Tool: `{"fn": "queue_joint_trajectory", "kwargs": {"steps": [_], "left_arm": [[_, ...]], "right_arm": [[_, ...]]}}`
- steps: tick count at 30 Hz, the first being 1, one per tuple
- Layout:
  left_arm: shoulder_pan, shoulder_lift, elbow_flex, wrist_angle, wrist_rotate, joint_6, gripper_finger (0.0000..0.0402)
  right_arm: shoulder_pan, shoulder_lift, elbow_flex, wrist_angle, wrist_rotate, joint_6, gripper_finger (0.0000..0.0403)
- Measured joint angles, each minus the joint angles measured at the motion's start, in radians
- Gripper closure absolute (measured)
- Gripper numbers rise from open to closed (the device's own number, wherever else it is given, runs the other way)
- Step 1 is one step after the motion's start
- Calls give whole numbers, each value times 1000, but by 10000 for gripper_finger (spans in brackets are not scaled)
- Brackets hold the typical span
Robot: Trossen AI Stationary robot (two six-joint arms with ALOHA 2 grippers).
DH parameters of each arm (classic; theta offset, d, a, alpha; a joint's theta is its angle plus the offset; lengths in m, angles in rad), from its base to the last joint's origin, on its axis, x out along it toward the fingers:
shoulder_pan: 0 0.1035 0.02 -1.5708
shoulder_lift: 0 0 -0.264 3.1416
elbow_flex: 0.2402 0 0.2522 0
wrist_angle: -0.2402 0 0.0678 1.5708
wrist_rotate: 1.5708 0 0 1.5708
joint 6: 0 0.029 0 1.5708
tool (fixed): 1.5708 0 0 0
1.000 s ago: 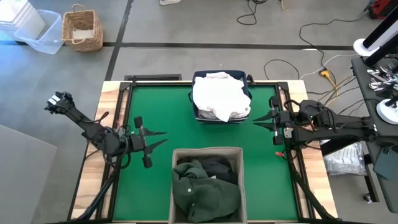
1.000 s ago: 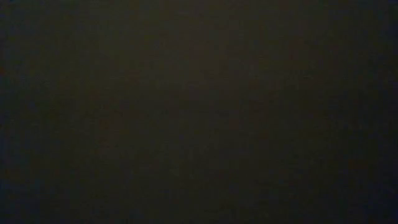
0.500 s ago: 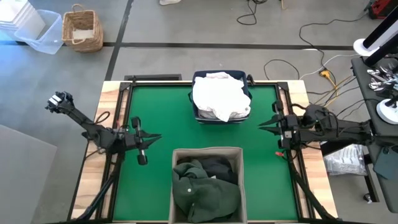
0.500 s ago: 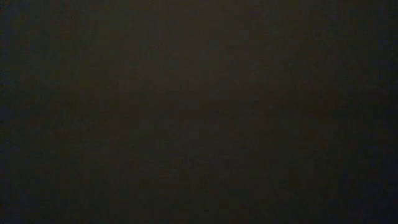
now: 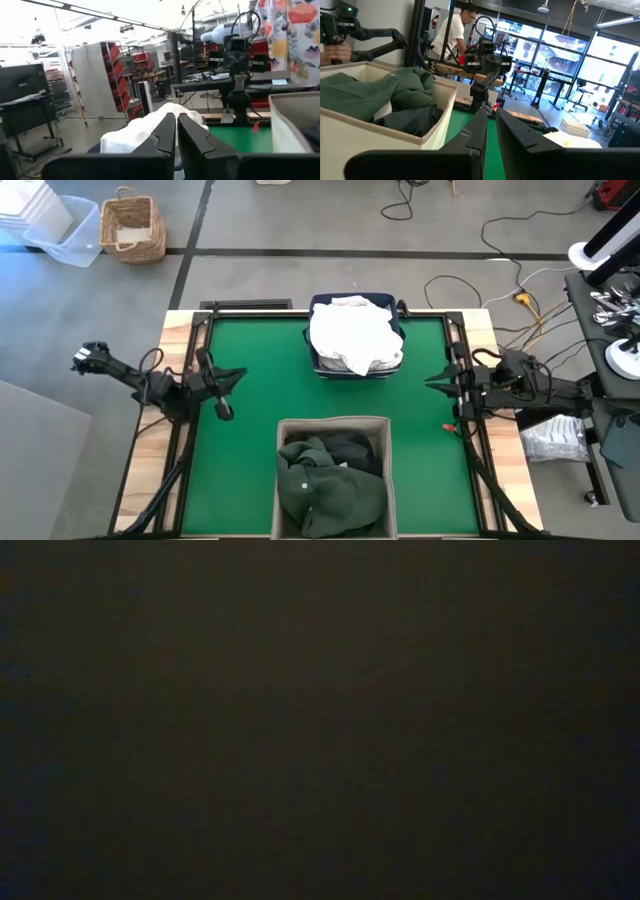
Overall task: Sort clothes
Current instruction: Return to Home Position
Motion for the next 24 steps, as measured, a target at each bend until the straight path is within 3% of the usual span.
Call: {"fn": "queue_joint_trajectory", "kwargs": {"steps": [6, 11, 17, 24], "left_arm": [[114, -102, 0, -152, 245, -32, 401], [141, -201, 0, -321, 271, -124, 402], [141, -313, -2, -436, 404, -205, 402], [141, -402, -109, -422, 509, -283, 401]], "right_arm": [[0, -4, -9, 1, 3, -16, 369], [0, -8, -21, 8, 3, -31, 369], [0, -60, -66, 46, 3, -27, 369], [0, -133, -117, 61, 3, 17, 369]]}}
